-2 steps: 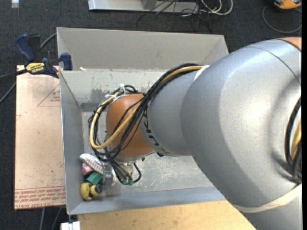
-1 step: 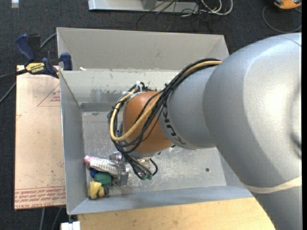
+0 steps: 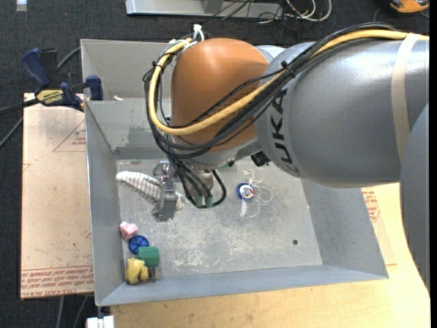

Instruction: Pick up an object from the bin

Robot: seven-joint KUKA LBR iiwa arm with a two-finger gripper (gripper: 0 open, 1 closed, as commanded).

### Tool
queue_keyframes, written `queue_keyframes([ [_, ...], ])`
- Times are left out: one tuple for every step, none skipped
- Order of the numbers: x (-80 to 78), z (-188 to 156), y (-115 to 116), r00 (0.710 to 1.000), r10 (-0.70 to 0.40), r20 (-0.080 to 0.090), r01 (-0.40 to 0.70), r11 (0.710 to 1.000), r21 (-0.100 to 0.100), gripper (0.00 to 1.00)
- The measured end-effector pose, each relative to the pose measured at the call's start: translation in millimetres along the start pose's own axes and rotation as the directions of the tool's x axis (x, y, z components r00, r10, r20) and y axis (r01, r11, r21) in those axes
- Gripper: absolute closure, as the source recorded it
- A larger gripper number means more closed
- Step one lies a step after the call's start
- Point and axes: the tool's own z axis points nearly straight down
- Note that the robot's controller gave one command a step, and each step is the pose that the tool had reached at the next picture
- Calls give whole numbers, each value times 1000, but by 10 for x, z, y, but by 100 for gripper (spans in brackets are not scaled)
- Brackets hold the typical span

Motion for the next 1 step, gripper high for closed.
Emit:
queue_keyframes([
  [1, 1, -1, 1000, 0, 0, 0, 1000, 0, 100],
])
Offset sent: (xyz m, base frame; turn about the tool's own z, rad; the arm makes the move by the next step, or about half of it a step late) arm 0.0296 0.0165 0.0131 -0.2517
